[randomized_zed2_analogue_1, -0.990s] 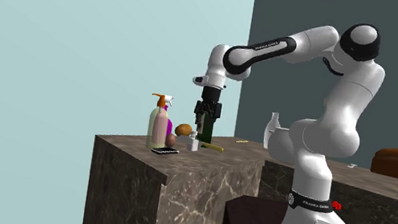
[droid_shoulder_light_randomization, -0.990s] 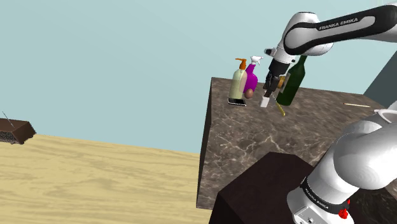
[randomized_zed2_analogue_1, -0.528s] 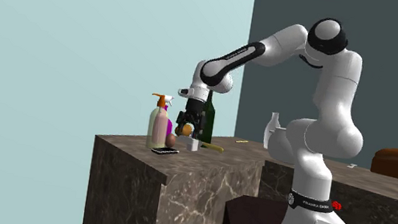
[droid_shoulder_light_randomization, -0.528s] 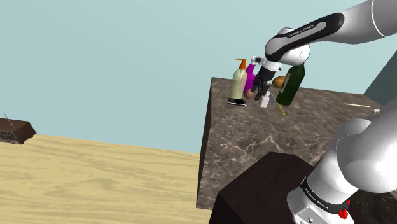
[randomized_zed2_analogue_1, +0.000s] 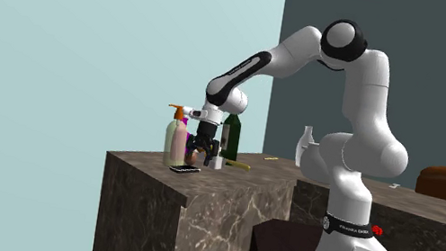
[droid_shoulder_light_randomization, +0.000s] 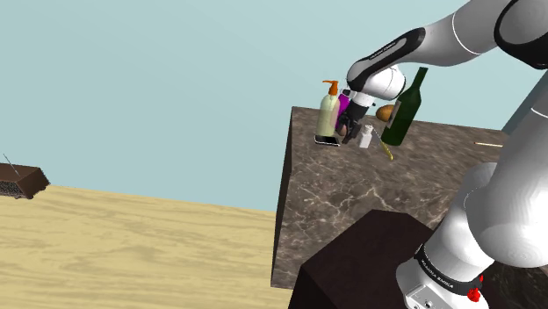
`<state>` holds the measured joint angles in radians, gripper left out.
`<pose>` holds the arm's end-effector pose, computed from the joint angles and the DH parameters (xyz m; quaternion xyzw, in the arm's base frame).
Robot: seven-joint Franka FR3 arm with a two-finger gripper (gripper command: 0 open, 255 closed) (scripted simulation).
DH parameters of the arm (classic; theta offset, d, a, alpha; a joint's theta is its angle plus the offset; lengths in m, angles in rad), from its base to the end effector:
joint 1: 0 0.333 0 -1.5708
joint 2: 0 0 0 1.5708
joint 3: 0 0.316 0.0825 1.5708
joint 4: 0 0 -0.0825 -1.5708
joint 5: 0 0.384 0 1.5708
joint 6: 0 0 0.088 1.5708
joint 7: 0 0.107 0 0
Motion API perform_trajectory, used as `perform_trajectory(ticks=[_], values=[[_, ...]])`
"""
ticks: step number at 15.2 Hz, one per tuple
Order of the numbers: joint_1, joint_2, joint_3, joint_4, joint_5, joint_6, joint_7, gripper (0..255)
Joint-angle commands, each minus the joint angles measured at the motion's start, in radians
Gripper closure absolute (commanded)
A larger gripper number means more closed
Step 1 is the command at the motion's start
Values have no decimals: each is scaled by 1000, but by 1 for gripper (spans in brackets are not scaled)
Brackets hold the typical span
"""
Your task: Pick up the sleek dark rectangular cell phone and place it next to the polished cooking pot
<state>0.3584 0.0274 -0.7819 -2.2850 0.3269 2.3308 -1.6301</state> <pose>0.4769 -0.2086 0.3474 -0.8759 -0.4695 -0.1013 0.0448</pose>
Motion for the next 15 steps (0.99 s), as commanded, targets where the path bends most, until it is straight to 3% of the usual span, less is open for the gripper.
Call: perform_trajectory(ticks=[1, 10, 11, 15], values=[[2, 27, 5, -9, 35, 22, -26, 0], [1, 48, 10, -12, 62, 37, -45, 0], [1, 50, 11, -12, 64, 38, -46, 255], [0, 54, 11, -8, 67, 36, -47, 255]])
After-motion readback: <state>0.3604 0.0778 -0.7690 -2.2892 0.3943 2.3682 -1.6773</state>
